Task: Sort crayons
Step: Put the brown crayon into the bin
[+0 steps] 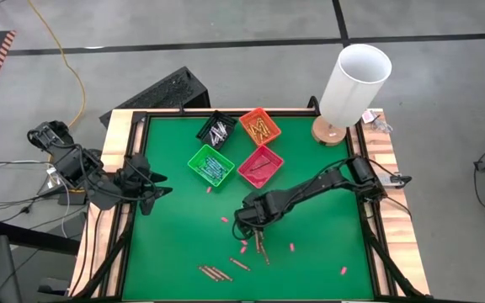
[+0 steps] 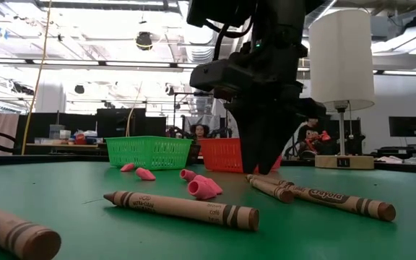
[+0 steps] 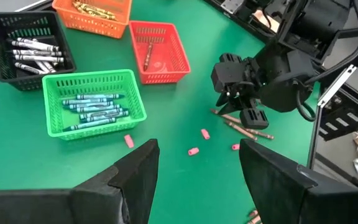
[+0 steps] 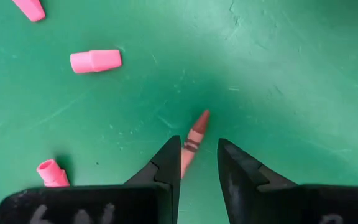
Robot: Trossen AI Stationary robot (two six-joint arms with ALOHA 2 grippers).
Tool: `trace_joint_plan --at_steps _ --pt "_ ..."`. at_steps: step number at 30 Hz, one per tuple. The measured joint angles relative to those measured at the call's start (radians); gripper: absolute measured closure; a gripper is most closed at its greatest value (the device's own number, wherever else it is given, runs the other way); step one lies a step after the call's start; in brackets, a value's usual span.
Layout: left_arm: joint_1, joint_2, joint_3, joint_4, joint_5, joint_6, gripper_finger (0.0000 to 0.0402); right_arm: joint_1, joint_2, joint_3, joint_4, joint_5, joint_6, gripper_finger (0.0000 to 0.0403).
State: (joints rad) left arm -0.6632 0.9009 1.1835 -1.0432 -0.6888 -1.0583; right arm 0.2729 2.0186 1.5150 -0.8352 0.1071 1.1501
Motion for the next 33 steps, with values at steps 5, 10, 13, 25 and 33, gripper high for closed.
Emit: trace_joint_plan --at_steps 5,10,13,25,33 --pt "0.000 0.000 0.000 -0.011 0.000 0.003 0.0189 0.000 0.000 0.000 0.015 0.019 0.001 0.0305" --pt "0.000 0.000 0.000 -0.023 0.000 0.007 0.0189 0.002 0.018 0.000 0.025 0.015 0.000 0.0305" --pt "0.000 -0.001 0.000 -0.024 0.000 0.007 0.0189 0.002 0.034 0.001 0.042 -0.004 0.000 0.0305" --pt "0.000 -0.007 0.000 -0.025 -0.002 0.018 0.0189 0.000 0.057 0.004 0.032 -0.058 0.036 0.0364" --pt "0.000 -0.007 0.000 -0.025 0.000 0.027 0.0189 -0.001 0.059 0.010 0.023 -0.071 0.045 0.0397"
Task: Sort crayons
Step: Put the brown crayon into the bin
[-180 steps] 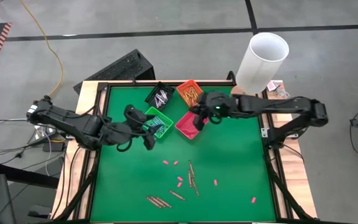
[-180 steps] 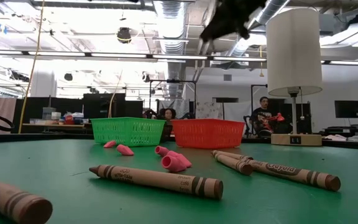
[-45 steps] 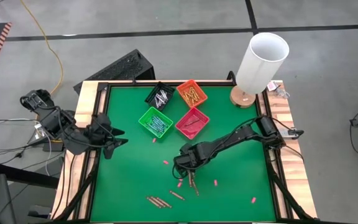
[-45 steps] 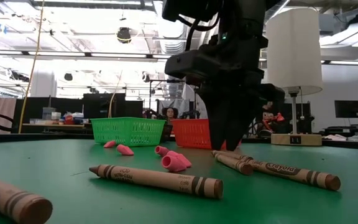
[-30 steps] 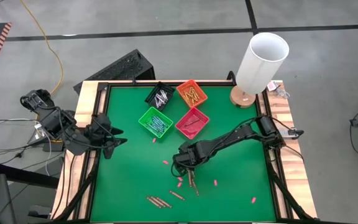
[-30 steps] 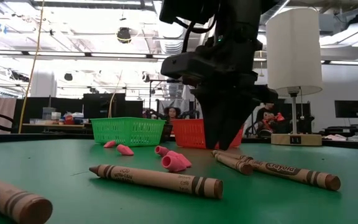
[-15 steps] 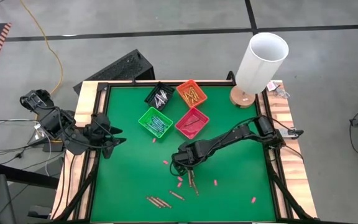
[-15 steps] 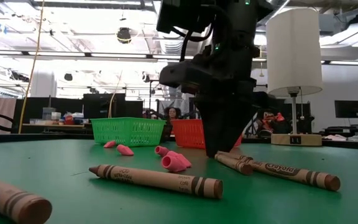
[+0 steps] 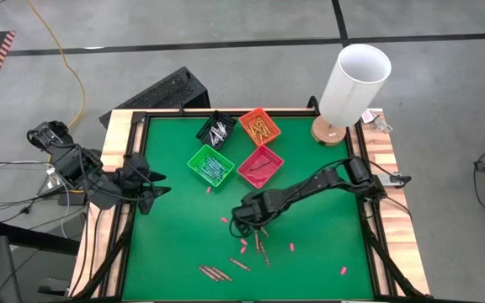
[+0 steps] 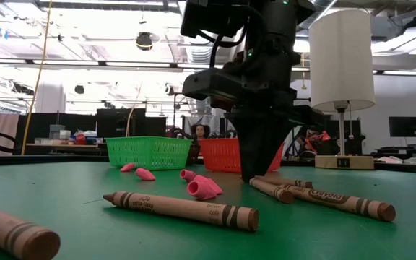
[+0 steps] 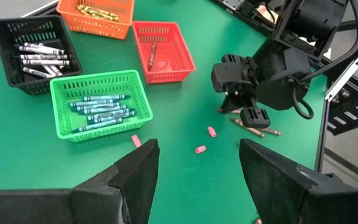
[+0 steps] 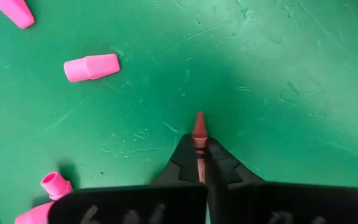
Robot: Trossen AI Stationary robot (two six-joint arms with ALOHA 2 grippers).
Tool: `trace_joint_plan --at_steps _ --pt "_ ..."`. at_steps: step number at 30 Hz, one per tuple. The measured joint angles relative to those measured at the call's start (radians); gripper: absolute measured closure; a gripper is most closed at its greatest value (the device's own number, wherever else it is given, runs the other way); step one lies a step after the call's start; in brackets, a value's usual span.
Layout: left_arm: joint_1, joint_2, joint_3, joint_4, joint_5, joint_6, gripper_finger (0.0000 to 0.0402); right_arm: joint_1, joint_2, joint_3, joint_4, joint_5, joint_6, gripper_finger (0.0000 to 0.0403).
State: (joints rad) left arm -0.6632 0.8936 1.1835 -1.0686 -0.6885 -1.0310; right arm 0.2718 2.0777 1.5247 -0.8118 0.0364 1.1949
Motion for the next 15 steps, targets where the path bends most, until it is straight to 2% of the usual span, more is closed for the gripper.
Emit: trace_joint_plan --at_steps 8,15 --pt "0.000 -0.006 0.000 -0.009 0.003 0.018 0.0189 -0.004 0.009 0.116 -0.135 -0.011 -0.080 0.0401" --pt "0.000 -0.059 0.000 -0.019 -0.007 0.041 0.0189 -0.041 -0.054 0.237 -0.227 0.005 -0.180 0.0402"
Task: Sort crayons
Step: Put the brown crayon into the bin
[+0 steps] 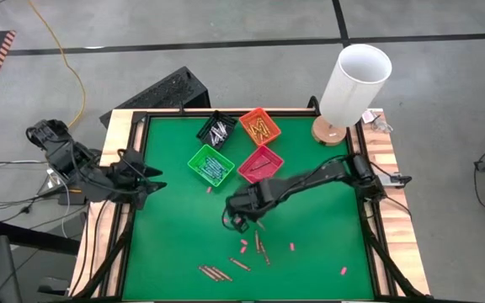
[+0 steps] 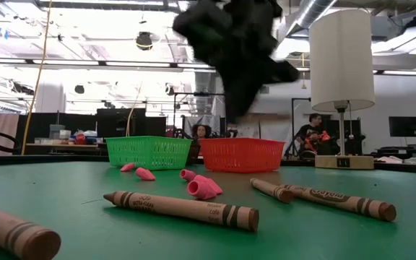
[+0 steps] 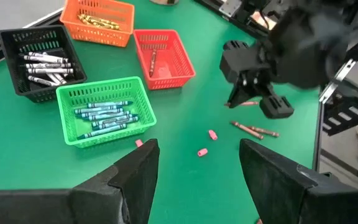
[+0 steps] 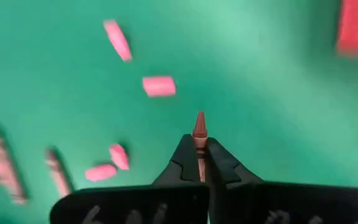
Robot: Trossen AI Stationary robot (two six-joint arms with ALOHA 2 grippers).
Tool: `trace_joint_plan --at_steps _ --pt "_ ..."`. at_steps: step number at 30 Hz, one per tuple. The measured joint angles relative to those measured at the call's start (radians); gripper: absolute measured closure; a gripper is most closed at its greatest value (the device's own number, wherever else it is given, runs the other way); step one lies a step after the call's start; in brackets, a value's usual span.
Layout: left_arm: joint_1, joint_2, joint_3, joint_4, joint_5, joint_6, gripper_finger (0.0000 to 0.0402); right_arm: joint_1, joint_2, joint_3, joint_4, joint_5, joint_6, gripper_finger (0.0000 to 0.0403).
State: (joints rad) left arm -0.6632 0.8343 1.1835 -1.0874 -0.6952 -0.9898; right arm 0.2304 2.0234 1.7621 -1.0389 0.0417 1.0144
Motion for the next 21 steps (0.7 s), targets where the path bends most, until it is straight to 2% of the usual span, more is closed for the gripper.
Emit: trace_joint_plan --at_steps 7,10,16,21 --pt "0.000 -0.050 0.000 -0.003 -0.027 0.029 0.0189 -0.102 -0.120 0.024 -0.010 0.131 -0.105 0.0402" --pt "0.000 -0.060 0.000 -0.004 -0.036 0.051 0.0189 -0.160 -0.163 0.024 -0.018 0.189 -0.199 0.0403" --pt "0.000 -0.063 0.000 -0.008 -0.050 0.112 0.0189 -0.235 -0.194 0.025 -0.003 0.193 -0.742 0.0403" --pt "0.000 -0.063 0.000 -0.031 -0.055 0.093 0.0189 -0.281 -0.187 0.025 -0.035 0.185 -1.172 0.0403"
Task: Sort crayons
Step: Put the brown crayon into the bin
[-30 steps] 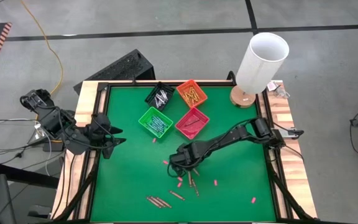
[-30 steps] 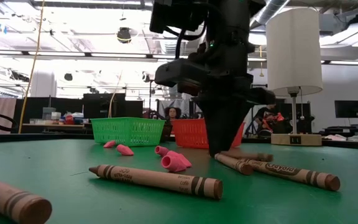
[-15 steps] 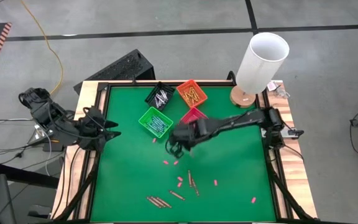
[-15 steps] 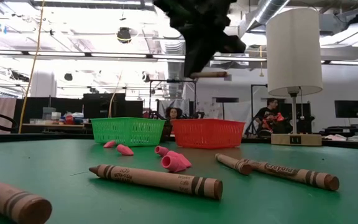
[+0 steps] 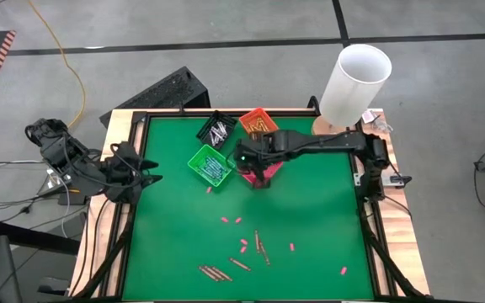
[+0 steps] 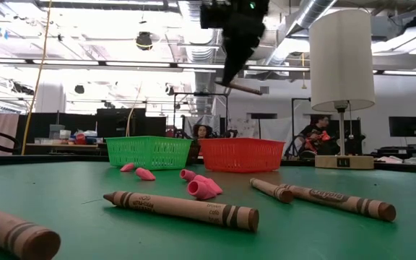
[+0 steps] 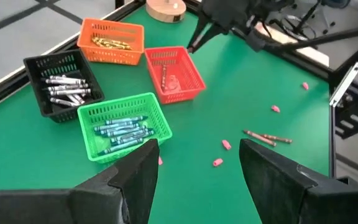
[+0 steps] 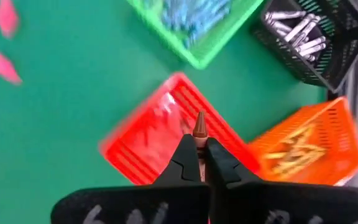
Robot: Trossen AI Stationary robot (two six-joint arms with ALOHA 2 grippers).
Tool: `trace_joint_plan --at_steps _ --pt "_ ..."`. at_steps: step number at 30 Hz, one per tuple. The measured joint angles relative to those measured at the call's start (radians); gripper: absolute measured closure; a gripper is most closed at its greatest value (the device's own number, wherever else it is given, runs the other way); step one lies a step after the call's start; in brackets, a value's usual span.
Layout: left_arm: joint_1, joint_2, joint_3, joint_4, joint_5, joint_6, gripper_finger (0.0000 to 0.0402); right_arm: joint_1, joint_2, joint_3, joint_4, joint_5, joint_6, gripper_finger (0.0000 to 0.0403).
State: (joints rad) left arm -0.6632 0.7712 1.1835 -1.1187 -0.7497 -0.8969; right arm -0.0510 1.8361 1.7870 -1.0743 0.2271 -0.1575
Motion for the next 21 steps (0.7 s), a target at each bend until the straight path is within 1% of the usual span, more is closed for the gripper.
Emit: trace_joint_plan --at_steps 4,7,9,13,16,18,21 --pt "0.000 0.000 0.000 0.001 -0.055 -0.033 0.0189 -0.044 0.001 -0.025 -0.036 0.000 -0.274 0.0403" --pt "0.000 0.001 0.000 0.002 -0.110 -0.069 0.0189 -0.077 0.002 -0.047 -0.083 0.000 -0.403 0.0403" --pt "0.000 0.001 0.000 0.002 -0.145 -0.094 0.0189 -0.096 0.001 -0.070 -0.087 -0.010 -0.448 0.0403" --pt "0.000 0.001 0.000 0.002 -0.202 -0.115 0.0189 -0.116 0.002 -0.128 -0.029 -0.027 -0.498 0.0403" --pt "0.000 0.001 0.000 0.002 -0.238 -0.111 0.0189 -0.119 0.001 -0.157 0.010 -0.069 -0.509 0.0403" --pt "0.000 0.001 0.000 0.001 -0.258 -0.109 0.0189 -0.119 0.001 -0.194 0.062 -0.099 -0.510 0.0403" --pt "0.000 0.001 0.000 0.002 -0.271 -0.108 0.0189 -0.108 0.003 -0.238 0.101 -0.107 -0.536 0.0403"
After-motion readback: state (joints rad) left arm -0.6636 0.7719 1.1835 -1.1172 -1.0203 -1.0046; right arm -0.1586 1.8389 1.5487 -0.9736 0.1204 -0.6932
